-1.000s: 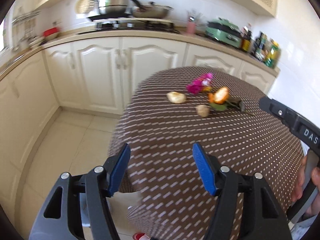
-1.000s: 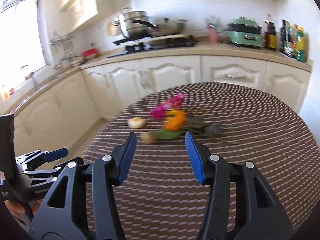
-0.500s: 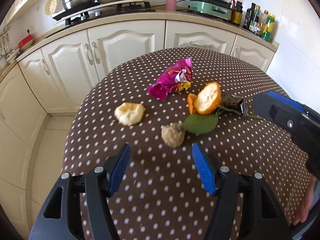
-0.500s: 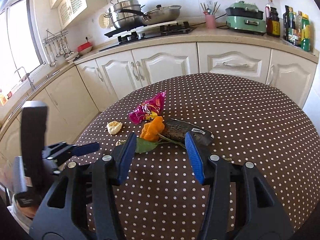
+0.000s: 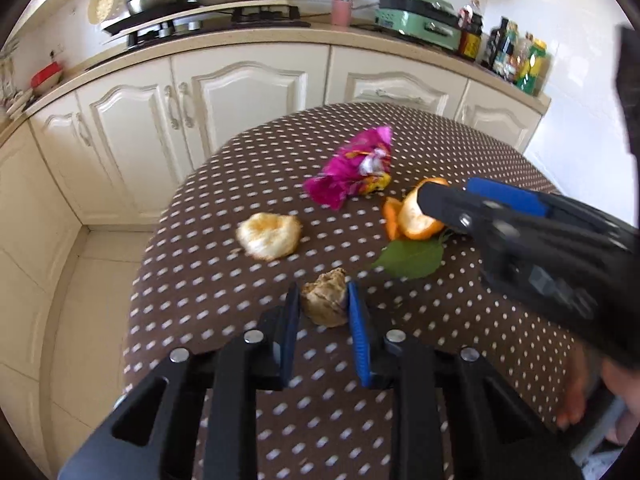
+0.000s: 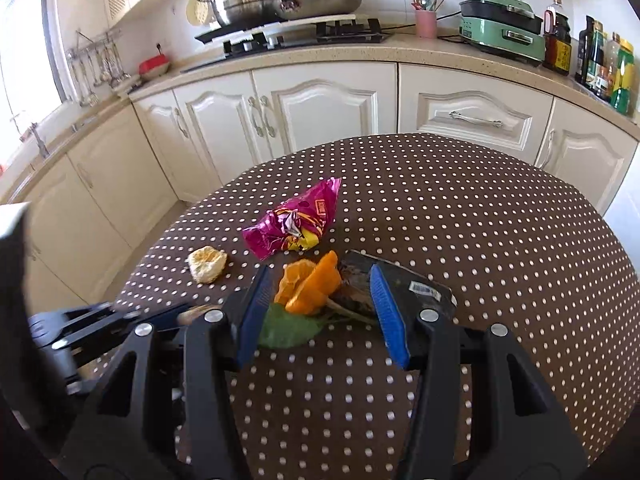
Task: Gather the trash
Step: 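Return to the table and grasp the walnut with the left tool while the right grasps orange peel, then carry the walnut and orange peel over the blue bin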
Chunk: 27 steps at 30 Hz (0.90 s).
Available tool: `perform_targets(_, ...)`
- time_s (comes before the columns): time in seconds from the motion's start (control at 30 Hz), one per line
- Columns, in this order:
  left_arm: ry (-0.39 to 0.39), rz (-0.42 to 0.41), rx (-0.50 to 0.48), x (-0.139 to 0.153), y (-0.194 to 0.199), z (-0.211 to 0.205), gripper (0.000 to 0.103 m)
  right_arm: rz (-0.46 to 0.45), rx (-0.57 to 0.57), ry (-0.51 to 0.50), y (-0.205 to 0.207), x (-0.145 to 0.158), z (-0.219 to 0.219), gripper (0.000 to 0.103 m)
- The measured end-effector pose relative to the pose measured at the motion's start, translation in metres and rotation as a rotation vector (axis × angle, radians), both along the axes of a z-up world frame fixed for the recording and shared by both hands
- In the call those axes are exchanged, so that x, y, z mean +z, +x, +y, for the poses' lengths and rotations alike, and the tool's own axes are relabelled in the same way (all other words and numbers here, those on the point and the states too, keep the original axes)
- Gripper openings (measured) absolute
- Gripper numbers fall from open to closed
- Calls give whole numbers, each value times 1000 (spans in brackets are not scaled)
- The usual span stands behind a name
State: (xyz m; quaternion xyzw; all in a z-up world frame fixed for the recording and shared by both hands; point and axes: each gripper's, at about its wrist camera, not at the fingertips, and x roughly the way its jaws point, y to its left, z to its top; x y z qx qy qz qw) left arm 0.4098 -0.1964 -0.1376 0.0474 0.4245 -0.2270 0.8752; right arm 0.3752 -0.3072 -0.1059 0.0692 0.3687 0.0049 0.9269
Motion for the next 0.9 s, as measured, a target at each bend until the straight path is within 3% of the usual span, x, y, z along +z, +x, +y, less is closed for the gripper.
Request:
perform_targets(0.1, -21, -14, 23, 5, -8, 22, 23, 43, -22, -14, 14, -9, 3, 41)
perform_targets(0.13, -25, -16, 28, 7, -9, 27, 23, 55, -18, -8, 17, -12, 4, 30)
perform_targets(0.17, -29, -20, 32, 8, -12, 33, 23, 65, -7, -10, 19, -15, 6, 25)
perform_targets(0.33, -65, -35, 69, 18, -27, 67, 23, 16, -8, -50, 5, -10, 15, 15)
perform_targets(0.9, -160, -93, 182, 42, -99, 184, 23, -210, 31, -11, -73, 81, 67, 15)
